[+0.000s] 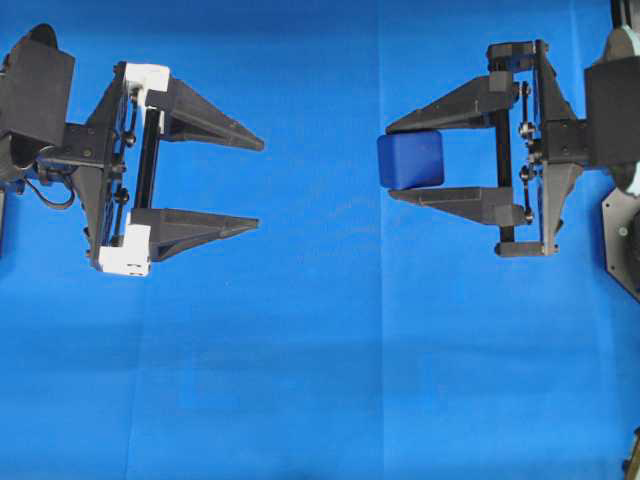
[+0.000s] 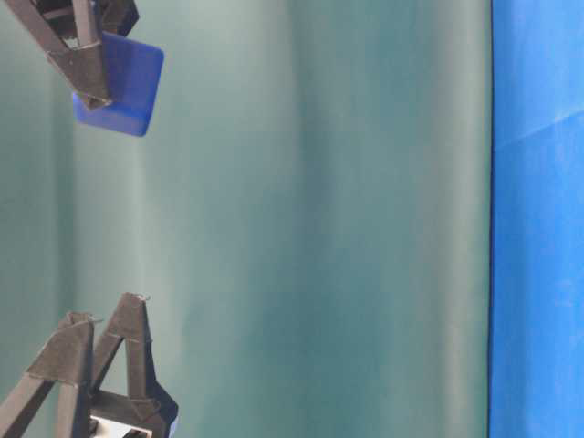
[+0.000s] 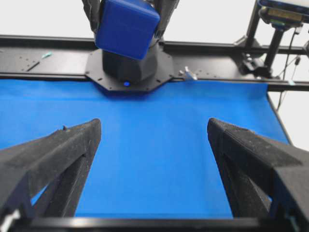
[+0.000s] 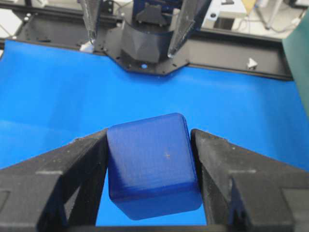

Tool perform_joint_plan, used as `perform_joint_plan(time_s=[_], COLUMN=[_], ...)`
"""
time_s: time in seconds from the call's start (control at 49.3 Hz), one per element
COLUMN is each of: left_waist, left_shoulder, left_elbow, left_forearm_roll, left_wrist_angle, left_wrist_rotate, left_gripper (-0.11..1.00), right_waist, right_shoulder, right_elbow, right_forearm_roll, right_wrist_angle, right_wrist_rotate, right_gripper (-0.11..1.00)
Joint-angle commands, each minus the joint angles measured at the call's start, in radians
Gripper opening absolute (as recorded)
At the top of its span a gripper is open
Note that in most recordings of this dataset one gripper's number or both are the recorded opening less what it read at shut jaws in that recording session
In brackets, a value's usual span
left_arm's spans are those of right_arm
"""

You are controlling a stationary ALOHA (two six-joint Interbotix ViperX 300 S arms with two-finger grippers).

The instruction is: Handover the blue block to the right arm after grasping it with the left arm, then place it in the designated position.

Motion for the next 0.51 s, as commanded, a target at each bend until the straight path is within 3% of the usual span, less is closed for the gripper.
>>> perform_joint_plan(time_s=[0.0, 0.487], left_waist=[-0.002, -0.002], left_shoulder=[-0.012, -0.012], left_elbow=[-0.012, -0.015], left_forearm_roll=[0.002, 0.002], left_wrist_angle=[-0.005, -0.006], left_wrist_rotate=[0.002, 0.0], left_gripper=[0.93, 0.93], right_waist=[0.002, 0.002], right_shoulder=[-0.014, -0.02], right_elbow=[-0.012, -0.012], right_forearm_roll=[0.003, 0.003], right_wrist_angle=[-0.002, -0.002], right_wrist_rotate=[0.002, 0.002], right_gripper=[0.47, 0.47])
